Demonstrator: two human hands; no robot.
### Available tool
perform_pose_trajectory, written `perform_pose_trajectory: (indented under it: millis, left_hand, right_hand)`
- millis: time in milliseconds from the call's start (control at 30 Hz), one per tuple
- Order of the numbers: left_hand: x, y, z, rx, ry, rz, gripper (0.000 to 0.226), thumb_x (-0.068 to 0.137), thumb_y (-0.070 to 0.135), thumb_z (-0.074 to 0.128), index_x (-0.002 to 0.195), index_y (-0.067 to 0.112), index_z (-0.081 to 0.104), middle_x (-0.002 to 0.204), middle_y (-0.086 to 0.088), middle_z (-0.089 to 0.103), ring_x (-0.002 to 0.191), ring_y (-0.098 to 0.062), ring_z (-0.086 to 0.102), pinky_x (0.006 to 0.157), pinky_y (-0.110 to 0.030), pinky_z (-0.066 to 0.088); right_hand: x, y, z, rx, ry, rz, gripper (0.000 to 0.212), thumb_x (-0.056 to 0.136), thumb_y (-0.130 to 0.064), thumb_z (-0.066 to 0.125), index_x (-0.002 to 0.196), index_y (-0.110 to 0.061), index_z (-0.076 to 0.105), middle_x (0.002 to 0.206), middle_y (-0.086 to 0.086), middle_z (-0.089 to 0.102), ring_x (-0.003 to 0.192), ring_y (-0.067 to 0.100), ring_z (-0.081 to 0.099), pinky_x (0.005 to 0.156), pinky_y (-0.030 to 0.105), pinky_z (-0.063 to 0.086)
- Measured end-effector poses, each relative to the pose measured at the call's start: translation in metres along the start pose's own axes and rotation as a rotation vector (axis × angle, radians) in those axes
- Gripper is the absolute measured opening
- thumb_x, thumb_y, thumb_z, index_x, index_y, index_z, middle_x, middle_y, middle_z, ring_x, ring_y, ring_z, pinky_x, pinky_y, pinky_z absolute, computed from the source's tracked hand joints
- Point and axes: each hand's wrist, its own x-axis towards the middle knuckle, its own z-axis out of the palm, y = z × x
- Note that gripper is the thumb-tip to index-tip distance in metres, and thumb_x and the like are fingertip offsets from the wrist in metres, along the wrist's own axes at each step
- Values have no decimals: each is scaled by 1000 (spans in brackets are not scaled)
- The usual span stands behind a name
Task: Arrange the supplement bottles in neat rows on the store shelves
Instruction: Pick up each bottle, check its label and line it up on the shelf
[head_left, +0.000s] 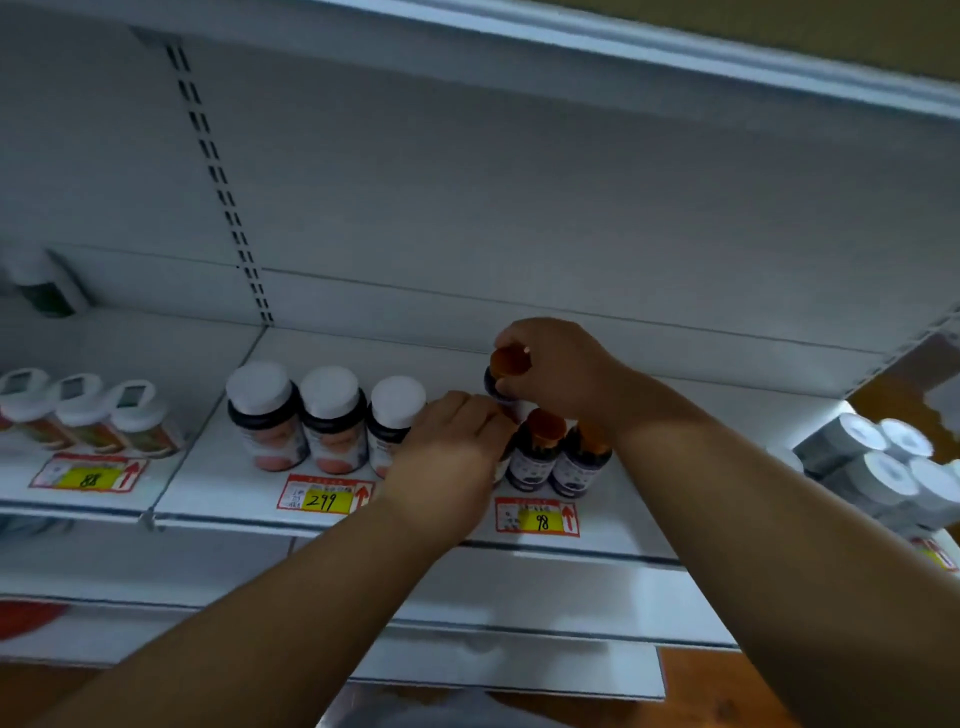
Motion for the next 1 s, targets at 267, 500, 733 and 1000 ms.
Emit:
perform_pose_trajectory:
  millis: [267,500,733,1000]
  left_hand:
    - [0,6,-6,10,-20,-45,22,76,-6,61,91,7,71,87,-11,66,77,-32,57,66,-39,46]
    - [13,6,-13,-30,-70,-50,47,76,17,70,119,0,61,121,-18,59,111,-37,53,94,-44,43]
    - [44,-8,10,217,-620,-10,113,77,51,71,153,19,-6,161,-3,-15,145,-22,-18,109,-33,-12]
    - [47,-5,15,169,-685,-111,110,76,38,77,153,18,1,162,-3,-7,147,-22,-9,116,-40,14]
  right_hand:
    - [14,9,12,-20,-160,-19,31,82,-23,69,107,-6,65,110,8,65,99,23,60,88,35,47]
    - [-35,50,14,-63,-8,-36,51,94,-51,49,137,-25,45,130,-5,53,111,9,51,87,21,33]
    - [-61,54,27,-167,-74,-68,38,83,-62,56,105,-31,47,89,-11,54,80,9,51,63,27,37]
    - [-61,58,29,-120,-109,-66,32,87,-54,58,106,-31,45,90,-10,52,82,10,49,63,26,33]
